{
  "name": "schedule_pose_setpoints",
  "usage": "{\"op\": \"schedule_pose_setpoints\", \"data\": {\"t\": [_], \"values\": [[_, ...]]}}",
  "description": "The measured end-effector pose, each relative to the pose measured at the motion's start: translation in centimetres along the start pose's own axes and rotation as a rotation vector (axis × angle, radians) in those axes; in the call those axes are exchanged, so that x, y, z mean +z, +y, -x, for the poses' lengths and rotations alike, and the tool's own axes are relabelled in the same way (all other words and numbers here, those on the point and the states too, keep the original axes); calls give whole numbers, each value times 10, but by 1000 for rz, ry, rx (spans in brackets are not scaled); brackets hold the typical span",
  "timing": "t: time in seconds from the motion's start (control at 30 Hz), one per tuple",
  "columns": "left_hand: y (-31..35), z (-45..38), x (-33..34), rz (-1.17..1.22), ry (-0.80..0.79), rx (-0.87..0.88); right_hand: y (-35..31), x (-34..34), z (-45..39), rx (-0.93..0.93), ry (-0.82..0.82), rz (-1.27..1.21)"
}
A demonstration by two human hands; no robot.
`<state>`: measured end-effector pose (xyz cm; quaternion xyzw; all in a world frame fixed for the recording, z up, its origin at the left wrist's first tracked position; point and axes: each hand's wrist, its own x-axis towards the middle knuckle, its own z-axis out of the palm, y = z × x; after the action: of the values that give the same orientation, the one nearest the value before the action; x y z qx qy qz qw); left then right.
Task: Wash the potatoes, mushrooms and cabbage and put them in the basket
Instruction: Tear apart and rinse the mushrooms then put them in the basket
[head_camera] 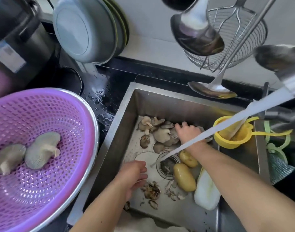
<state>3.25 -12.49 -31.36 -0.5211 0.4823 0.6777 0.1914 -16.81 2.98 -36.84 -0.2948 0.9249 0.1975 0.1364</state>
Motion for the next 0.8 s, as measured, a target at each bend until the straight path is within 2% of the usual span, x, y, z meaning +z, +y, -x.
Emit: {"op": "schedule_pose_setpoints", "data": {"t": [0.2,0.37,0.47,0.5,0.57,0.63,0.73,0.8], "values": [[-4,12,-1,157,-20,-51,16,-16,15,70,5,-96],[-2,27,16,261,-104,-125,25,-56,31,102,103,-209],[2,33,24,272,-115,-122,24,-92,45,152,191,-397],[2,34,25,286,-96,-113,24,-101,51,192,208,-546],[2,36,22,329,-60,-86,19,-117,70,322,190,-1019],[3,40,17,361,-100,-76,2,-111,91,467,55,-1572],[7,45,14,385,-291,-40,-45,-82,119,650,-130,-1954],[7,43,12,319,-343,17,-73,-62,130,693,-198,-2207]]}}
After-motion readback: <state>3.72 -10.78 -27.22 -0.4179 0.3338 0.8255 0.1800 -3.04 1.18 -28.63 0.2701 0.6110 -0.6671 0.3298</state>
